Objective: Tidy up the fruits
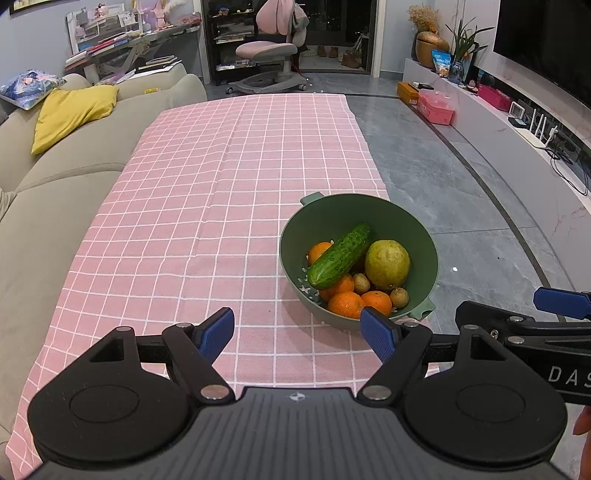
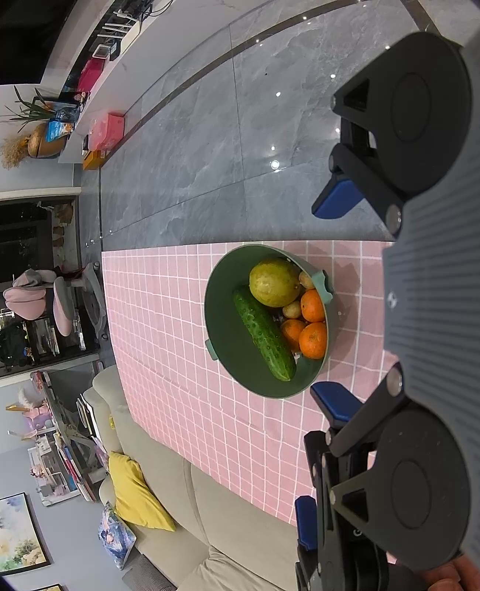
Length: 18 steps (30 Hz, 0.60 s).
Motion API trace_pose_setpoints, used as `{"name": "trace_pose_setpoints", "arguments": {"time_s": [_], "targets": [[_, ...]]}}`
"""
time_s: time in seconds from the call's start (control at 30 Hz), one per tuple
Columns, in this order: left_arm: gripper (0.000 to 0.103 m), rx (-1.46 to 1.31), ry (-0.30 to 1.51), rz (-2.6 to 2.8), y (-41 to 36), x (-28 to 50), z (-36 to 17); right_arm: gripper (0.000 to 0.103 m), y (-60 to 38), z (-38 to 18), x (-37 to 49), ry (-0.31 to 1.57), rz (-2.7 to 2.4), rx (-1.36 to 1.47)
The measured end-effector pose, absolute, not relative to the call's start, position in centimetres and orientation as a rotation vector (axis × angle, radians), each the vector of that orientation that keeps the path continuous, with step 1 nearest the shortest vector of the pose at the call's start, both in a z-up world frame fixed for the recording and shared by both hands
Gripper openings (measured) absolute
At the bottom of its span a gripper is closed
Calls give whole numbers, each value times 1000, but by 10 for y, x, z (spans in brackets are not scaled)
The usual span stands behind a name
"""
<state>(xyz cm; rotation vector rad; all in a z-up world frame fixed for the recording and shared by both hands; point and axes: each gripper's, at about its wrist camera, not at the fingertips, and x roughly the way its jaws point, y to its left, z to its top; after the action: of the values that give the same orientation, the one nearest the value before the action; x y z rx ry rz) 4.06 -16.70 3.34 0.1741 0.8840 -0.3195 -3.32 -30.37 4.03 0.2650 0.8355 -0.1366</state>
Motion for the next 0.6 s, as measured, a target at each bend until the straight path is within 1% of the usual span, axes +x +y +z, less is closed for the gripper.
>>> {"name": "trace_pose_setpoints", "arguments": {"time_s": [0.6], "targets": [[91, 167, 899, -327, -167, 41, 30, 91, -305, 38, -31, 844, -141, 265]]}}
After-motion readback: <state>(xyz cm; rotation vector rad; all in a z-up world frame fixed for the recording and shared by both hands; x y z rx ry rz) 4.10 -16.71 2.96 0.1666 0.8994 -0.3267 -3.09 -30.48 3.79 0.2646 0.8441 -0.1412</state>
